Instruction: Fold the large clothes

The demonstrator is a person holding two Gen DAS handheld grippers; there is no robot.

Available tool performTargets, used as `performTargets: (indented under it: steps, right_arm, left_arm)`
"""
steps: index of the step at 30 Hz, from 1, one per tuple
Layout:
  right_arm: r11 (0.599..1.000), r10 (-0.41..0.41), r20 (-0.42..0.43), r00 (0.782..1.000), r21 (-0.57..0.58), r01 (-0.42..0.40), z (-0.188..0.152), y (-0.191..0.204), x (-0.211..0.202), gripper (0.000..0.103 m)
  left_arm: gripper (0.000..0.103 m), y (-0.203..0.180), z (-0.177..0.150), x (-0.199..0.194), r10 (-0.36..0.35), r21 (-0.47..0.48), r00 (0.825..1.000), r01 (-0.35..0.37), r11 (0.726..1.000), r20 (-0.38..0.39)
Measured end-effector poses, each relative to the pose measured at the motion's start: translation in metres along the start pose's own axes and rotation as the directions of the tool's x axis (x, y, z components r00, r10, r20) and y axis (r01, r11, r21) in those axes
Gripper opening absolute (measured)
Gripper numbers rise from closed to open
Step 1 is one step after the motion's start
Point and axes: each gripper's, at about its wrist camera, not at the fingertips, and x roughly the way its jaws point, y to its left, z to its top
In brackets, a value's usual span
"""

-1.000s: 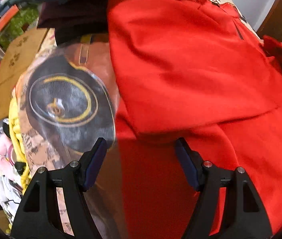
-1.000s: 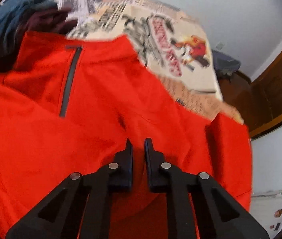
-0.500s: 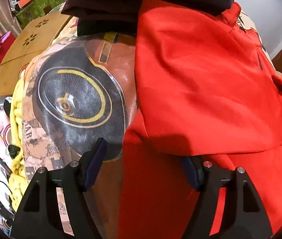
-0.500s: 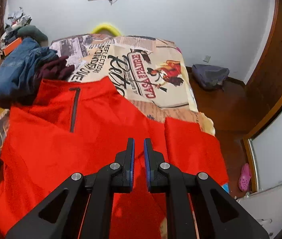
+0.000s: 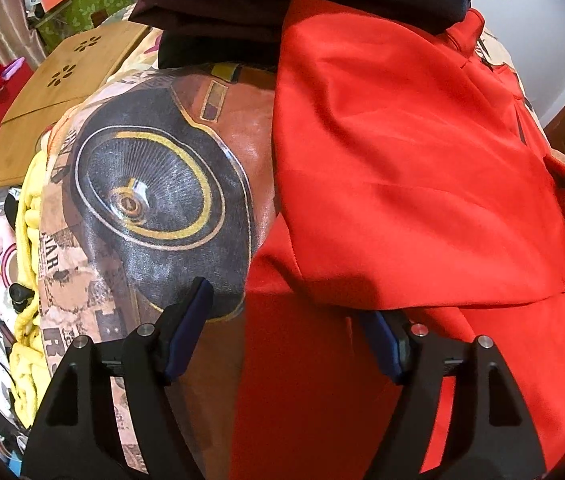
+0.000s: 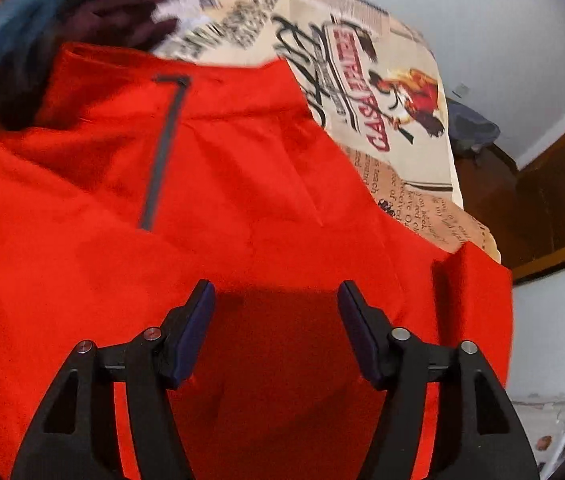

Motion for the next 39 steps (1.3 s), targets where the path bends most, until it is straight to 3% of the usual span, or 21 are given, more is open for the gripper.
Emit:
performTargets:
  steps: [1, 4, 11, 16, 25, 27, 30, 32, 39]
  right_arm:
    - [1.0, -0.009, -0.015, 1.0, 0.002, 0.009, 0.001, 0.0, 0.005, 0.056]
    - [0.999, -0.048, -0.06, 0.997, 0.016, 0.049, 0.003, -0.007, 0.023, 0.01]
    - [0.991, -0.054, 0.119, 0.991, 0.125, 0.039, -0.022, -0.042, -0.032, 0.007]
    - [0.982, -0.046, 0.207, 0.977, 0.189, 0.006, -0.057, -0.067, -0.076, 0.007]
    - [0.947, 0.08, 0.18, 0.98, 0.293, -0.131, -0.122, -0.096, -0.08, 0.007]
    - [0.95, 0.089, 0.16, 0.983, 0.284, -0.132, -0.128, -0.094, -0.079, 0.012]
    - [0.955, 0.07, 0.149, 0.986, 0.276, -0.11, -0.135, -0.094, -0.085, 0.03]
    - [0.95, 0.082, 0.182, 0.98, 0.284, -0.132, -0.141, -0.099, -0.096, 0.049]
    - [0.889, 0.102, 0.301, 0.948, 0.399, -0.223, -0.151, -0.144, -0.129, 0.056]
  left_arm:
    - [0.075, 0.0, -0.001, 0.0, 0.001, -0.002, 1.0, -0.001, 1.0, 0.004]
    - [0.078, 0.001, -0.004, 0.0, 0.003, -0.01, 1.0, -0.003, 1.0, 0.019]
    - [0.082, 0.004, -0.004, 0.002, -0.007, -0.022, 1.0, 0.008, 1.0, 0.016]
    - [0.082, 0.002, -0.003, 0.001, 0.016, -0.018, 1.0, -0.015, 1.0, 0.021]
    - [0.082, -0.005, -0.006, -0.004, 0.058, -0.029, 0.998, -0.058, 0.998, -0.005]
    - [0.082, -0.01, -0.009, -0.01, 0.066, 0.002, 0.998, -0.066, 0.998, -0.01]
    - [0.082, -0.018, -0.014, -0.021, 0.078, 0.057, 0.997, -0.078, 0.995, 0.004]
    - [0.082, -0.023, -0.017, -0.033, 0.075, 0.088, 0.997, -0.076, 0.993, 0.018]
    - [0.082, -0.038, -0.003, -0.091, 0.036, 0.112, 0.989, -0.052, 0.992, 0.145]
